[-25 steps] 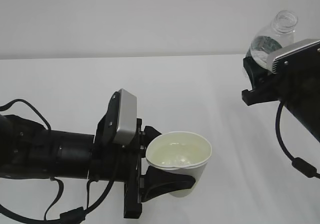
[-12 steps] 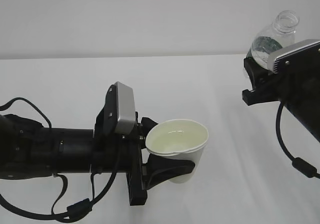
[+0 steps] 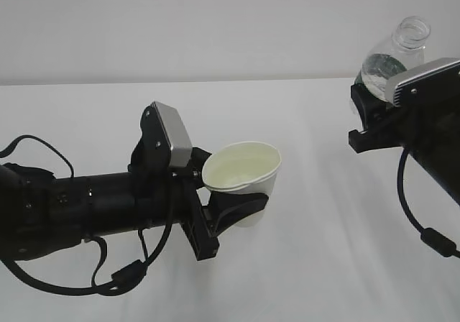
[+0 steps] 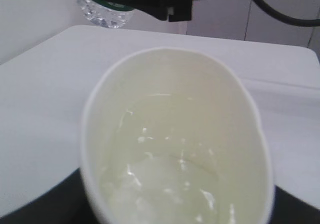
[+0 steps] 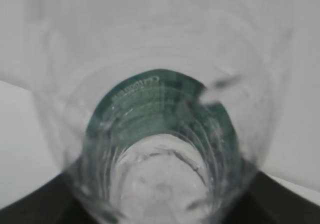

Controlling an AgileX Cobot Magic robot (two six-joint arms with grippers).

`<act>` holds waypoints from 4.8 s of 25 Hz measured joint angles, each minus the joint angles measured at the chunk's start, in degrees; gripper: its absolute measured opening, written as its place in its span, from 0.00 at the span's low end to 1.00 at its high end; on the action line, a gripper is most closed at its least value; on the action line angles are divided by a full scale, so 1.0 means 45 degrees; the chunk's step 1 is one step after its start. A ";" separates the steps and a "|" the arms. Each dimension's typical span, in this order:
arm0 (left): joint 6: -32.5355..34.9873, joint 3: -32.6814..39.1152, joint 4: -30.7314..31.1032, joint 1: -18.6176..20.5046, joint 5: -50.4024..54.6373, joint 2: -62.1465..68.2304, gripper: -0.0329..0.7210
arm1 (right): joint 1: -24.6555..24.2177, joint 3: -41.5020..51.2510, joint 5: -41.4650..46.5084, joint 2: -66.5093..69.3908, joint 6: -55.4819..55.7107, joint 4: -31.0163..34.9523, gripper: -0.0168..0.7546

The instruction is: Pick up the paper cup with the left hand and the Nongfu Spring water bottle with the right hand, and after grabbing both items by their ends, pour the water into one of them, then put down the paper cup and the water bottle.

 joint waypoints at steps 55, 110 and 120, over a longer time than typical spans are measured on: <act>0.0383 0.0000 -0.3132 0.6260 -0.0127 0.0015 0.59 | 0.0000 0.0028 0.0000 0.0000 0.0098 0.0000 0.60; 0.2282 0.0000 -0.7088 0.7487 -0.1266 0.2228 0.59 | 0.0000 0.0028 0.0233 0.0000 0.0187 0.0005 0.60; 0.2416 0.0000 -0.7671 0.7487 -0.1331 0.3099 0.59 | 0.0000 0.0028 0.0358 0.0000 0.0329 -0.0018 0.60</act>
